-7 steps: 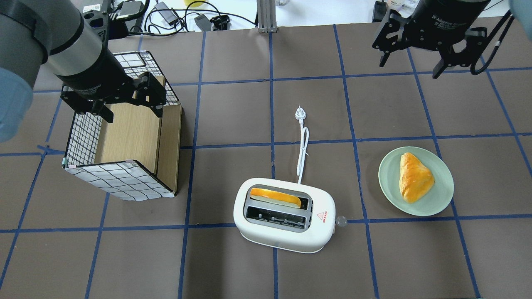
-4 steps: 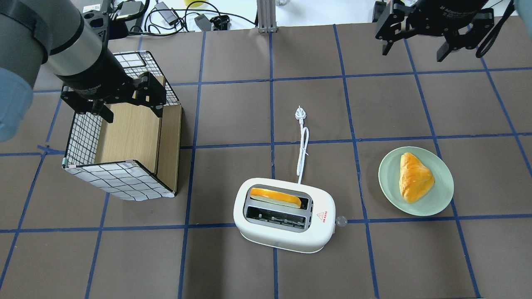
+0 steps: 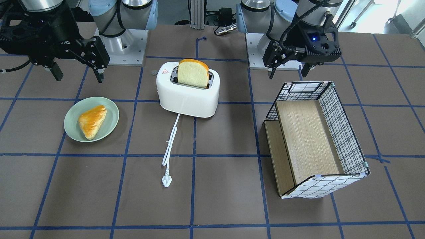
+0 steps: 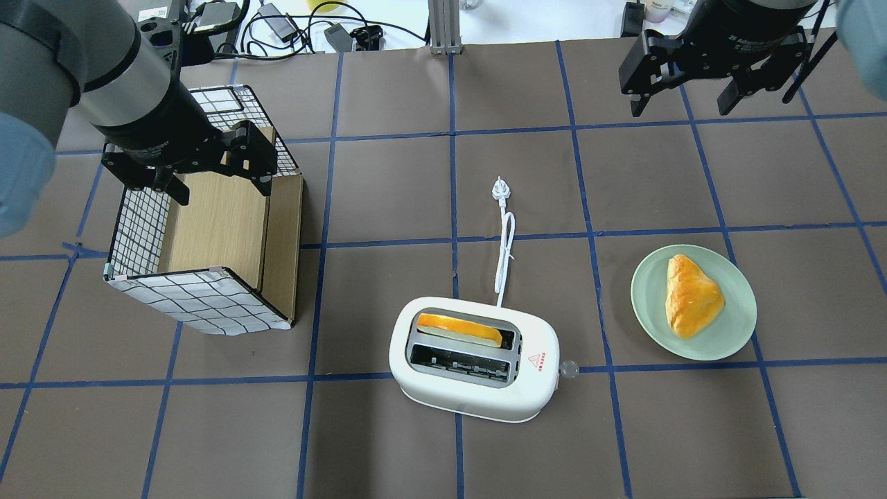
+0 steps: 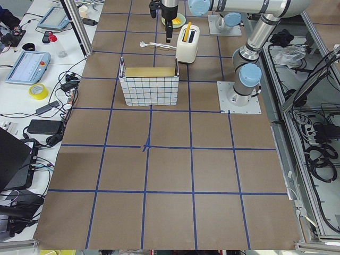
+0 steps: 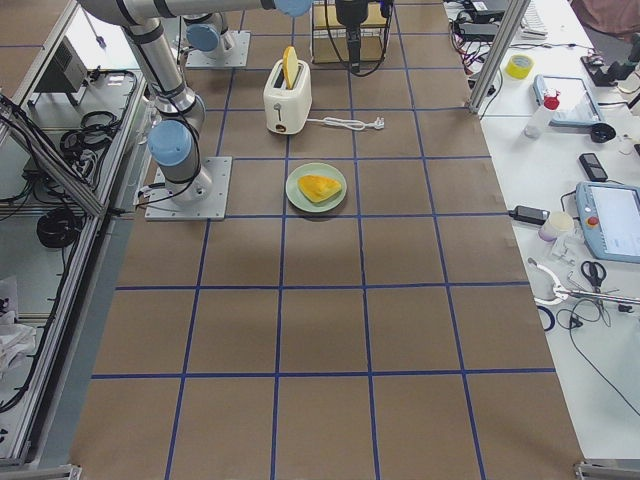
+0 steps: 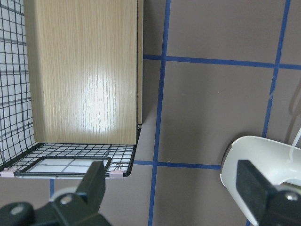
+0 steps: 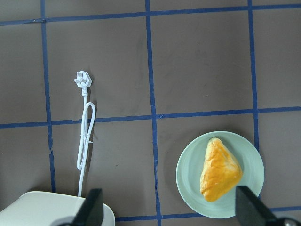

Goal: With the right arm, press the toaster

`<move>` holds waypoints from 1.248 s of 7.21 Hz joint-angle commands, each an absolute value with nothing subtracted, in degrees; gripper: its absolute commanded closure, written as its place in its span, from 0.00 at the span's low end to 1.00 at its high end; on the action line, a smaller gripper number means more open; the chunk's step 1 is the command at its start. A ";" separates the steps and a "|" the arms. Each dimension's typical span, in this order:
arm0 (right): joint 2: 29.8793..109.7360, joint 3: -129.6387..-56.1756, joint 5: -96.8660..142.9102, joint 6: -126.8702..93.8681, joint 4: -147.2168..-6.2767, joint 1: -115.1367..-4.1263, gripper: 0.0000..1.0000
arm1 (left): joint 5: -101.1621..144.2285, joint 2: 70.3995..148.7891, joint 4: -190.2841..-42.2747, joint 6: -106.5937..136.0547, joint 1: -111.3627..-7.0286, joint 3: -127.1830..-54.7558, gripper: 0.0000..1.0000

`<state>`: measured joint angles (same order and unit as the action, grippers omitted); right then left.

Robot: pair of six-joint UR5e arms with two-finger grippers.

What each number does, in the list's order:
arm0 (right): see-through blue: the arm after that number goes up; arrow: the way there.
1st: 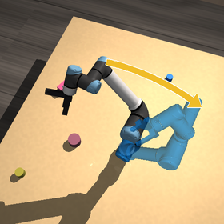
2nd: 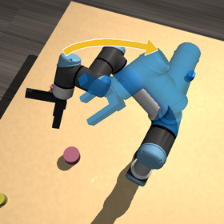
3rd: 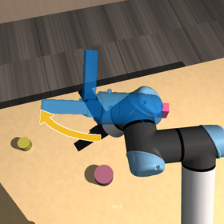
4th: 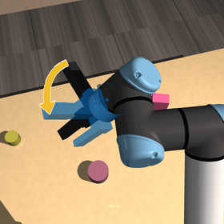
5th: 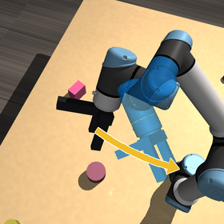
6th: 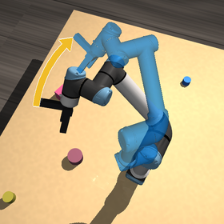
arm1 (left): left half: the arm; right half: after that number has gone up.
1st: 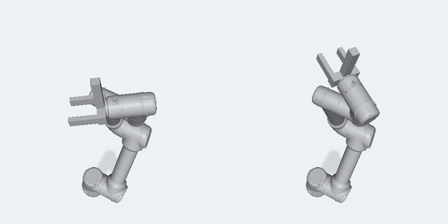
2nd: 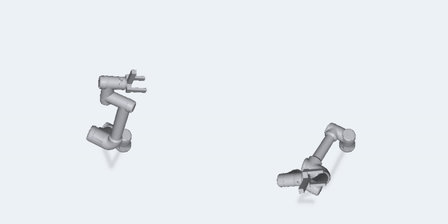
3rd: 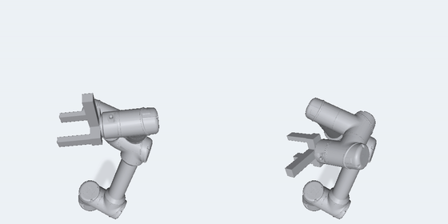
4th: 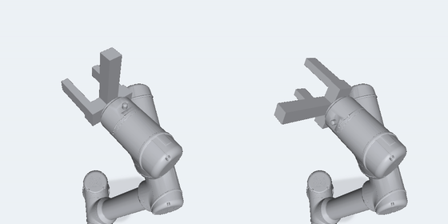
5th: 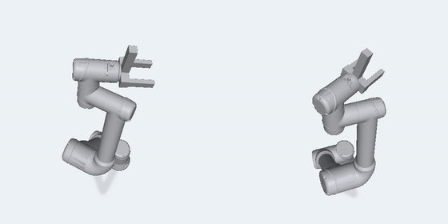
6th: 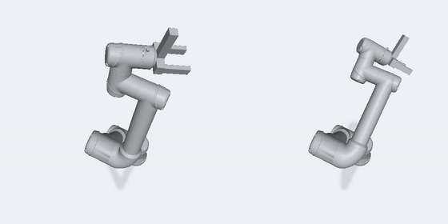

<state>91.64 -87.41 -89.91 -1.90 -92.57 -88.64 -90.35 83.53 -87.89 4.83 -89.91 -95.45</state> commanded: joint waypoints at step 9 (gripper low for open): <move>89.03 -84.46 -89.65 -7.02 -83.23 -88.50 0.00 | -90.35 83.50 -87.89 4.83 -89.91 -95.45 0.00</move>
